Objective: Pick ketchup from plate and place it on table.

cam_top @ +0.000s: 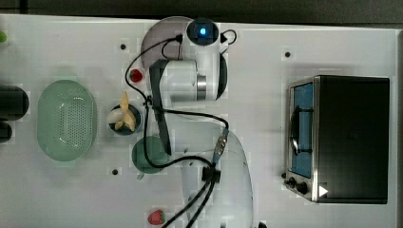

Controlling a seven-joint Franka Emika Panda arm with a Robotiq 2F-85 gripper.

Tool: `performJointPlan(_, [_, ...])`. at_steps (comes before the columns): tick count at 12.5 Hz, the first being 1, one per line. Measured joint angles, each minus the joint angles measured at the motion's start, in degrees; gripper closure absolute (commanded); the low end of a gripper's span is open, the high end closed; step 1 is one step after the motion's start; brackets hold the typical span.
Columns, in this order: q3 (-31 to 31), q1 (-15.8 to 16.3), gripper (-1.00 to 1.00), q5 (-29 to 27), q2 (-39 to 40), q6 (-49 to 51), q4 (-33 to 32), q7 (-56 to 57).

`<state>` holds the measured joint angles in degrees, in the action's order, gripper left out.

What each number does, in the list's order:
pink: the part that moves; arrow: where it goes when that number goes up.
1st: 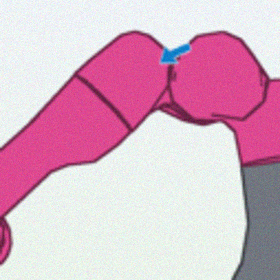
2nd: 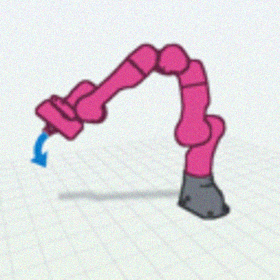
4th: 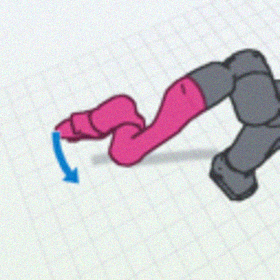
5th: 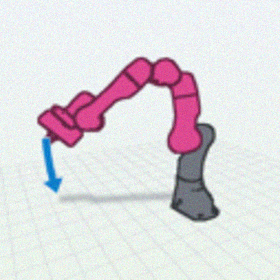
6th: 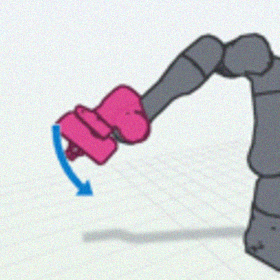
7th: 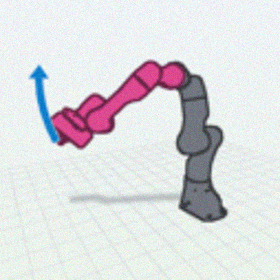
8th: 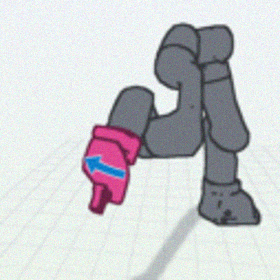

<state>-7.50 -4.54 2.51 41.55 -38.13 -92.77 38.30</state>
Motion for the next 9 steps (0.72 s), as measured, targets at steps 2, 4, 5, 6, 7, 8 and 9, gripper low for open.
performJointPlan(2, [-0.3,-0.3,-0.27,-1.0,-4.6,6.2,1.5,-0.4])
performJointPlan(4, [-0.8,-1.1,-0.26,-4.5,-10.5,9.2,1.7,-1.0])
performJointPlan(5, [-0.8,-1.5,-0.27,-4.5,-13.6,11.2,1.7,-1.9])
performJointPlan(6, [-0.8,-2.1,-0.26,-4.6,-16.9,13.4,1.5,-2.6])
performJointPlan(7, [-0.8,-2.7,-0.27,-4.6,-20.3,14.9,0.7,-2.8])
performJointPlan(8, [-0.8,-3.5,-0.27,-4.4,-23.5,16.4,-0.2,-2.9])
performJointPlan(9, [-0.5,-4.1,-0.27,-4.4,-26.5,17.4,-1.5,-3.3])
